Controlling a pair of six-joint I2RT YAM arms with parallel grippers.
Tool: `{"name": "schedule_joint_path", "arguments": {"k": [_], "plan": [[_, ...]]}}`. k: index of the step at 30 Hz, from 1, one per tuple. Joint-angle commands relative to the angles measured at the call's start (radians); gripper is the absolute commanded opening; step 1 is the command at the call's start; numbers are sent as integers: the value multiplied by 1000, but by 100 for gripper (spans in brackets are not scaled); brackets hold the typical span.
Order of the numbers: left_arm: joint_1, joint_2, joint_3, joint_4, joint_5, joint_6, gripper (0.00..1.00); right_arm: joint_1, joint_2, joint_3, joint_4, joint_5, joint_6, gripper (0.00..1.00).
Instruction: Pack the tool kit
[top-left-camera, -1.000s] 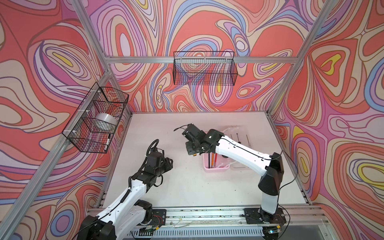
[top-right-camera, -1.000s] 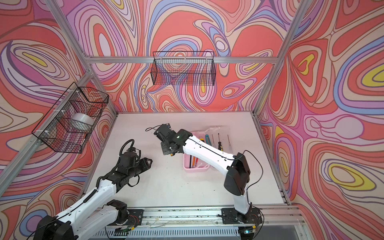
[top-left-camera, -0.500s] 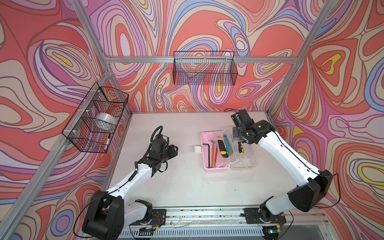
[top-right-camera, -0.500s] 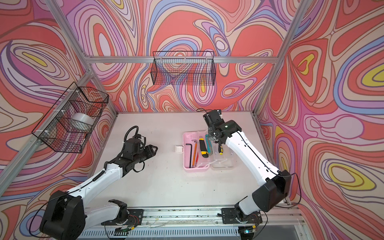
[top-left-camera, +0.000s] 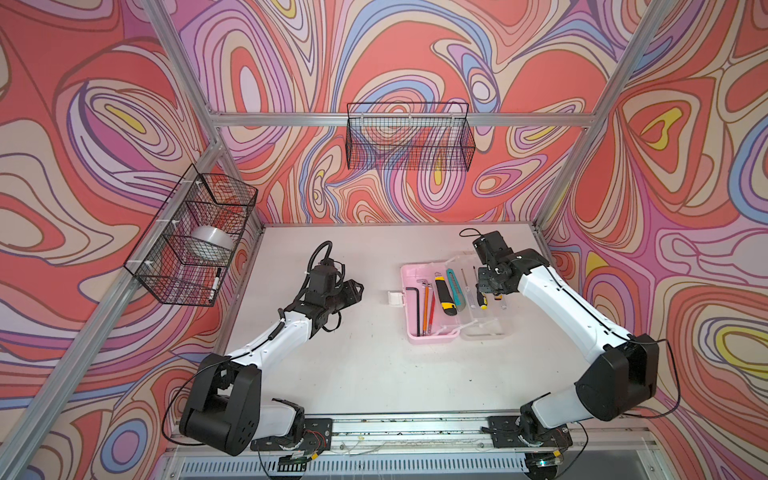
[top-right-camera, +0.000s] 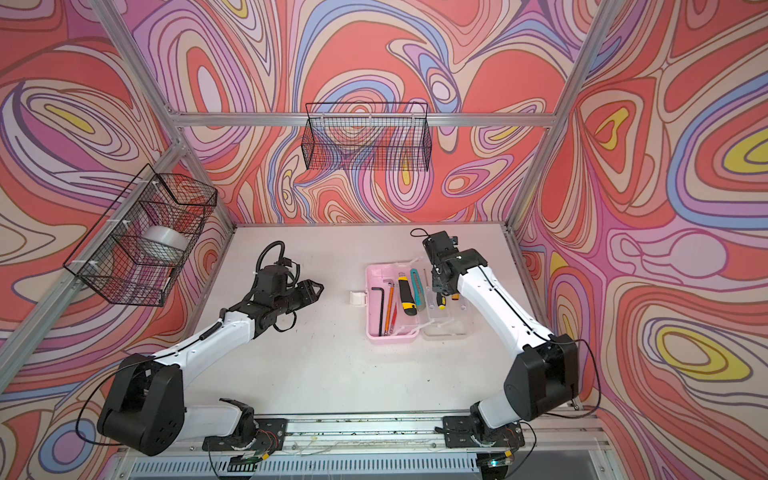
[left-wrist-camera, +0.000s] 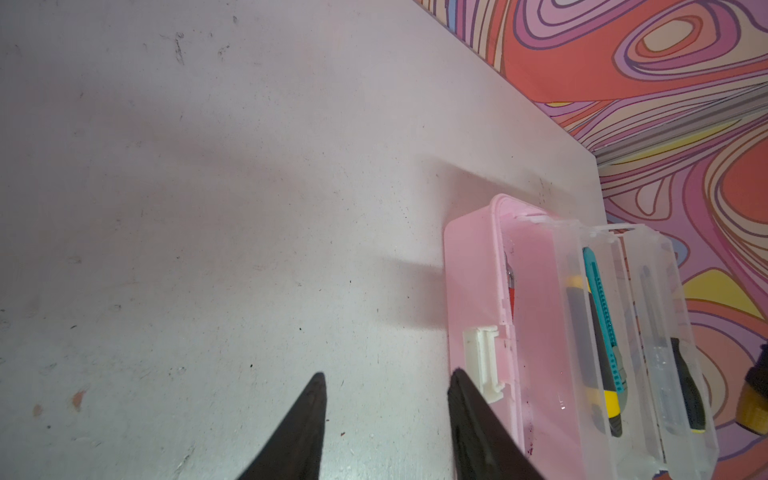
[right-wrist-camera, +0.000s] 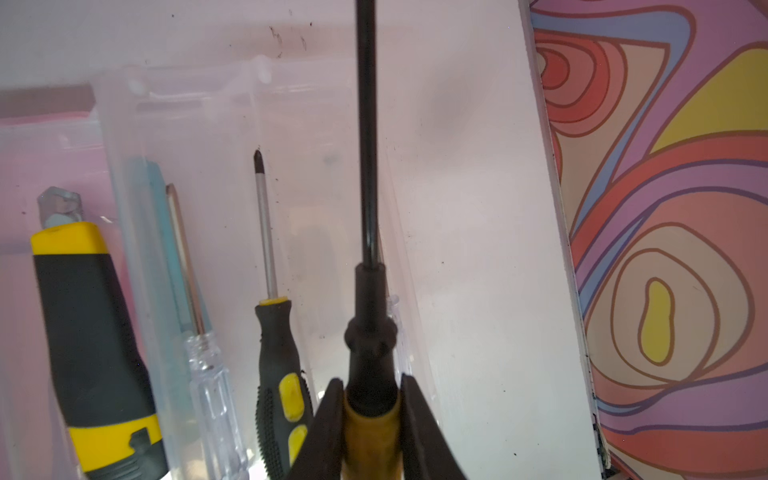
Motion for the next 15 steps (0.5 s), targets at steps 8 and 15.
{"name": "schedule_joint_path", "arguments": {"k": [8,15], "plan": [[-2,27,17,4,8,12,48,-4,86,-11,34,-8,-23,4],[-3,16,10,-8,-7,17,49,-7,112,-5,27,-4,-33,14]]}}
